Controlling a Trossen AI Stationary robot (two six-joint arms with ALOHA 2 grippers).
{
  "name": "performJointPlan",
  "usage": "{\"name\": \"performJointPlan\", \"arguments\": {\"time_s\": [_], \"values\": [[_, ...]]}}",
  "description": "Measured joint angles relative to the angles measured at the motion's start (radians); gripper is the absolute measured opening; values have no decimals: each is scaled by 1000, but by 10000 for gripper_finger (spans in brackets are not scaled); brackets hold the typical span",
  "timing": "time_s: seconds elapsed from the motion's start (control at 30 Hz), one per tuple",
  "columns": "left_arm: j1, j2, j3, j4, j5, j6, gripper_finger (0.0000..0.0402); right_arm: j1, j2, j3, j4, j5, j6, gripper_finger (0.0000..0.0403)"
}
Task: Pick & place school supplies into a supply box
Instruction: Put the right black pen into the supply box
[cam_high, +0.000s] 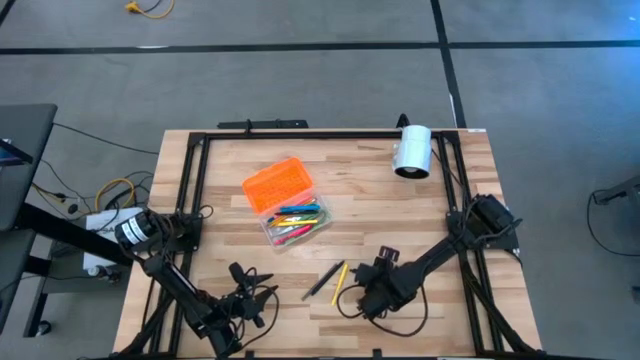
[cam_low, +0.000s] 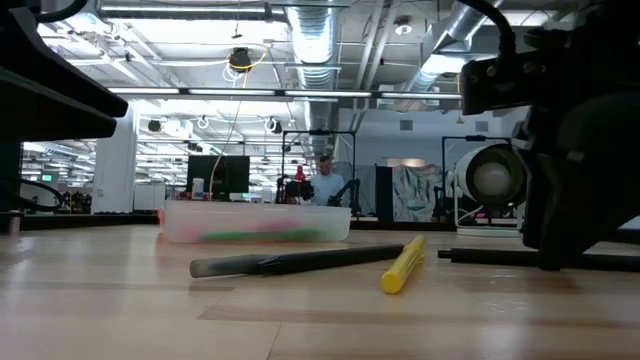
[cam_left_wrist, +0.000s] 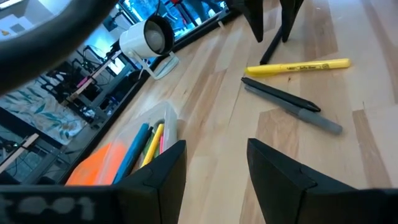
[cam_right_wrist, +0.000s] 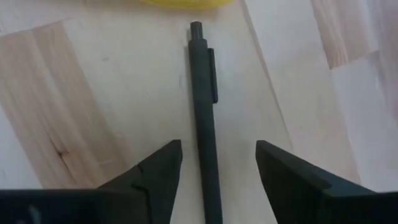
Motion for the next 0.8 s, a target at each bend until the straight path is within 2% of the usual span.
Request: {"name": "performJointPlan", "arguments": {"time_s": [0.1,0.2,0.37,0.63,0.7,0.8], "values": [[0,0,0,0,1,0,160,-11,0,-4,0,-28,8,203],[0,0,0,0,2,-1,160,-25,1,-4,2,-64,8,182],[0,0,0,1,21,-11,160,-40,6,-5,29,-112,-26,120],[0,0,0,42,52,-5,160,-49,7,-8,70,-122,-147,16],[0,0,0,51,59,-1,160,-49,7,-8,75,-119,-174,11],[0,0,0,69,62,0,160,-49,7,-8,83,-116,-185,24]]}}
